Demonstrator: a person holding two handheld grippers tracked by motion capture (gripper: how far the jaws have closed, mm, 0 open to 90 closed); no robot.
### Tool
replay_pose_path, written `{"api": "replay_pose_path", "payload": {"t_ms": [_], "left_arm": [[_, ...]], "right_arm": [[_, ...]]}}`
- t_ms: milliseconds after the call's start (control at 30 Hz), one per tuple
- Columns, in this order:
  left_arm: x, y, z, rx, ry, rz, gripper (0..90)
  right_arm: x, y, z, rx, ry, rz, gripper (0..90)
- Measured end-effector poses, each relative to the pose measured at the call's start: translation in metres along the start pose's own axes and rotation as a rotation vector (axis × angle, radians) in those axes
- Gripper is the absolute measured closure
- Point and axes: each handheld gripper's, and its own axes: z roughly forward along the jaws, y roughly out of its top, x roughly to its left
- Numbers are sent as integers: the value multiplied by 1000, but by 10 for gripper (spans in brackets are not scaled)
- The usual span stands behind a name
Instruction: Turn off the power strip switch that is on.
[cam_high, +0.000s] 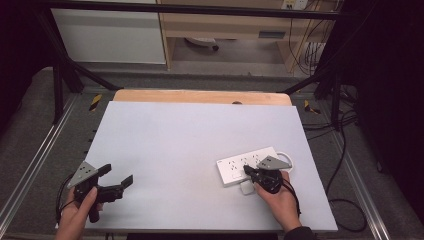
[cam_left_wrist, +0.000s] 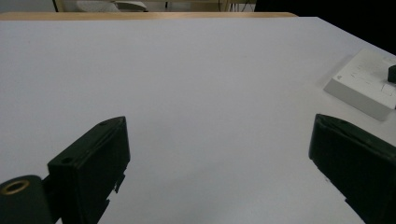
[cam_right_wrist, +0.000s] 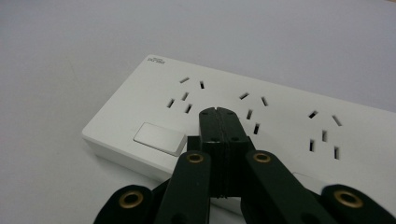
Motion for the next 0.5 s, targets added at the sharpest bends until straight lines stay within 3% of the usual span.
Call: {"api": "replay_pose_path", "payload": {"t_ms": [500], "left_arm": [[0, 0, 0, -1, 0, 2, 51]], "right_arm": [[1, -1, 1, 11, 1, -4, 900]]}}
